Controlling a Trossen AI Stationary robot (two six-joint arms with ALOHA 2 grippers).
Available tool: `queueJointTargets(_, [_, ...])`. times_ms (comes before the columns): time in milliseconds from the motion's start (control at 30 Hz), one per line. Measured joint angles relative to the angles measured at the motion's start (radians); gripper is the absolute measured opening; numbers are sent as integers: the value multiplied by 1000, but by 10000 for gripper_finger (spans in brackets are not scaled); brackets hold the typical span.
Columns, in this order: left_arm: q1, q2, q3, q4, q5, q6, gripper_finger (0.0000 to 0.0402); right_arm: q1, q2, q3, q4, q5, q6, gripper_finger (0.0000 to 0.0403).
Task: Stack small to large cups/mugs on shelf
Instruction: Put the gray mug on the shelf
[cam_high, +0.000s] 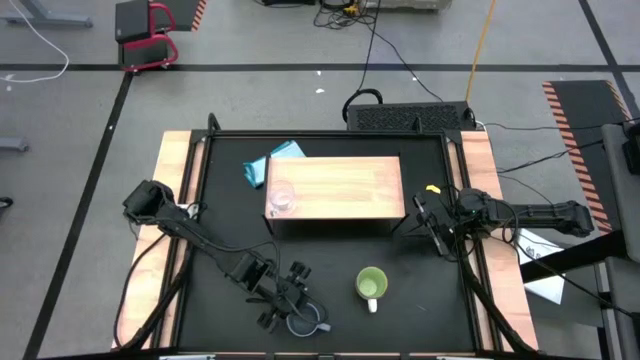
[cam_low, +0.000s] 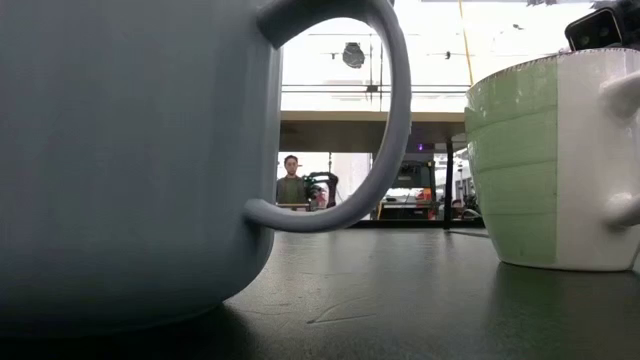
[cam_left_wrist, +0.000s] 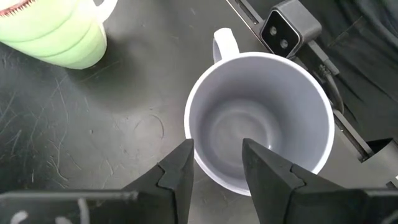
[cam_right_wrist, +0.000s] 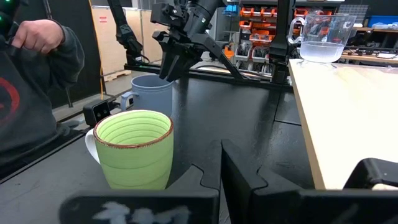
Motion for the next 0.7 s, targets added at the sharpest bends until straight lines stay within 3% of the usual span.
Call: queueJointTargets(700, [2, 0, -19, 41, 2, -4, 138, 0, 0, 0, 0, 0, 0, 0])
